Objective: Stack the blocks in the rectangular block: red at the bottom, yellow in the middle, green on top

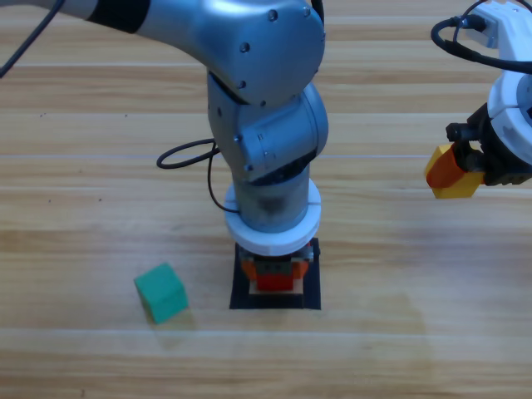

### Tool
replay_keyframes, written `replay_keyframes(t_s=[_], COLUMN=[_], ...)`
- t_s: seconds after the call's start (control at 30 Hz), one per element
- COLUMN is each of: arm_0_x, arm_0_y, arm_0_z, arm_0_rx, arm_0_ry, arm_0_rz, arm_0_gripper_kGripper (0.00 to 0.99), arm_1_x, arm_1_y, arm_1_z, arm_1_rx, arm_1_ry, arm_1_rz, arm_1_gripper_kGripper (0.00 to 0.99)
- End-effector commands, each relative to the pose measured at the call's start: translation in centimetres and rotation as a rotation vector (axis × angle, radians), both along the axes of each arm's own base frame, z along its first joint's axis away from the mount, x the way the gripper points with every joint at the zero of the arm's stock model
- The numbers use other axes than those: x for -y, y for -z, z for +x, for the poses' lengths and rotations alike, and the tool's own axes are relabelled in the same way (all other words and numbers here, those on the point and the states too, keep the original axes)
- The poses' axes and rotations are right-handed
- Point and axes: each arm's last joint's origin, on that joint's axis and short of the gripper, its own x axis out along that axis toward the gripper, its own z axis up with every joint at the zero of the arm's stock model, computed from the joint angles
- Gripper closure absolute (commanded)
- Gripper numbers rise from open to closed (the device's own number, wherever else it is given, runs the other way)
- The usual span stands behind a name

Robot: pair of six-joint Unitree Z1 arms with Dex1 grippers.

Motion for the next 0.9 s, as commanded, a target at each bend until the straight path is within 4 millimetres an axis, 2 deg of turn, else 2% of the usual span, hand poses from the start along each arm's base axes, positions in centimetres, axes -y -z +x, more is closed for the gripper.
replay_keyframes(t_s=[0.03,0.43,0.47,0.6,0.67,0.73,0.9], arm_0_x=[0.5,0.9,0.9,1.3,1.3,1.2,1.0], arm_0_y=[2.7,3.5,3.5,3.3,3.0,2.4,1.5], arm_0_z=[-0.2,-0.2,-0.3,-0.4,-0.6,-0.7,-0.9], arm_0_rx=[-0.020,-0.020,-0.020,-0.011,-0.008,-0.002,0.011], arm_0_ry=[0.001,-0.001,0.000,0.002,-0.001,-0.003,-0.006], arm_0_rz=[0.053,0.065,0.065,0.055,0.048,0.043,0.026], arm_0_gripper_kGripper=[0.893,0.875,0.837,0.295,0.094,0.024,0.021], arm_1_x=[-1.3,-1.3,-1.3,-1.3,-1.3,-1.3,-1.3], arm_1_y=[2.2,2.1,2.1,2.1,2.1,2.1,2.1], arm_1_z=[-0.4,-0.5,-0.5,-0.5,-0.5,-0.5,-0.5], arm_1_rx=[-0.046,-0.042,-0.043,-0.043,-0.043,-0.043,-0.043], arm_1_ry=[-0.048,-0.048,-0.049,-0.049,-0.049,-0.049,-0.049], arm_1_rz=[-0.031,-0.030,-0.029,-0.029,-0.029,-0.029,-0.029], arm_1_gripper_kGripper=[0.990,0.990,0.990,0.990,0.990,0.990,0.990])
